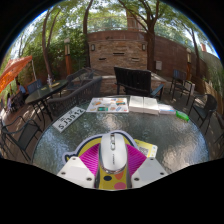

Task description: Arrange mouse

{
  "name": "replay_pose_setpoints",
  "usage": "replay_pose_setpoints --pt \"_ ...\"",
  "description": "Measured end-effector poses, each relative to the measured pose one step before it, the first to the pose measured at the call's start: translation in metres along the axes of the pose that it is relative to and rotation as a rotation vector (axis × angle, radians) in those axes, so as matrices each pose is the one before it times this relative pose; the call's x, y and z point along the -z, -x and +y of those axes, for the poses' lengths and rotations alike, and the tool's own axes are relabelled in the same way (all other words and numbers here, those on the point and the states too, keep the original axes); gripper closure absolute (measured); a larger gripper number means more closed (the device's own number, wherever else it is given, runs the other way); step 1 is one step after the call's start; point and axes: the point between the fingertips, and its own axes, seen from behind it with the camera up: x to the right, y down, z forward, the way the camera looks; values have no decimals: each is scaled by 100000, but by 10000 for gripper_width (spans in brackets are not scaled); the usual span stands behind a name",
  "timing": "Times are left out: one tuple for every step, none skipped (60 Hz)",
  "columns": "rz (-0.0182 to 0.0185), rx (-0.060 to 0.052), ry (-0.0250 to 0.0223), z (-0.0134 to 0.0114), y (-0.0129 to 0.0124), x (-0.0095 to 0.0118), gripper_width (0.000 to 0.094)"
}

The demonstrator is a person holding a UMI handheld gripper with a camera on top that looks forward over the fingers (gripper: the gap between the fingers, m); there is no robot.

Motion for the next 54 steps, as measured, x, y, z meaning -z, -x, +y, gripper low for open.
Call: replay_pose_setpoints --pt "307 504 1877 999 91 -703 558" --pt "-79 82 1618 543 136 -577 551" --pt "-271 -273 1121 325 146 -438 526" --pt "-444 -496 878 376 142 -428 517" --pt "-392 -364 1325 1623 1 -597 502" --pt "-443 -366 1198 166 505 167 491" --pt "-333 -221 1293 426 57 -343 478" --pt "-123 -206 1266 419 41 -306 462" --pt "116 -231 1246 376 -22 -271 446" --pt "198 -116 991 203 33 -66 429" --pt "74 21 -920 -270 105 100 413" --pt "182 259 -1019 -279 -16 179 374" --pt "-242 357 42 -235 -325 584 317" --pt "-48 618 -1009 -308 260 317 228" --pt "-195 811 -523 -275 133 445 128" --pt "-7 854 -521 -351 100 435 64" --pt "-139 894 -676 -385 149 431 95" --pt "118 1102 -430 -314 76 475 111" --pt "401 875 -342 -326 -3 550 111" --pt "470 747 -64 -198 -328 576 106" --pt "407 631 -239 -347 -6 688 89" --pt "314 550 -337 -393 0 729 75" --pt "412 453 -160 -1239 -238 889 72" --pt "48 338 106 727 70 980 77" --pt "82 357 -402 -458 49 877 82" --pt "83 315 -464 -454 20 841 83" --pt "145 275 -470 -377 -13 877 84" --pt "244 168 -326 -302 -29 895 83" --pt "310 158 -374 -206 127 968 82" --pt "-54 76 -456 131 41 772 82" --pt "-80 111 -367 -203 103 946 82" --pt "-9 6 -370 -168 90 888 80" --pt "143 -114 -281 -117 44 893 82" --pt "229 -189 -103 -41 40 898 78" --pt "174 -105 34 -235 71 1036 75" --pt "36 -51 -70 -15 67 879 74" --pt "50 9 -90 19 43 842 74" --pt "237 8 -67 51 -23 809 75" --pt "222 151 -12 66 14 766 75" --pt "280 139 -65 76 -5 761 74" --pt "403 -1 -206 60 -24 721 74" --pt "516 -126 -185 -26 5 626 74" --pt "439 -119 125 102 -54 593 76" --pt "345 12 115 200 -9 559 76" --pt "173 75 32 175 2 560 77" --pt "173 -40 -87 120 3 510 77" --pt "246 -229 -14 160 -17 467 79" --pt "256 -176 119 163 -93 695 78" --pt "246 -98 61 172 6 448 77" --pt "200 -49 -53 133 0 417 79" --pt "205 -42 -95 128 -21 418 81" --pt "225 -13 -23 131 -2 355 80" --pt "275 65 -33 121 -36 388 80" --pt "369 150 -148 125 -46 297 79"
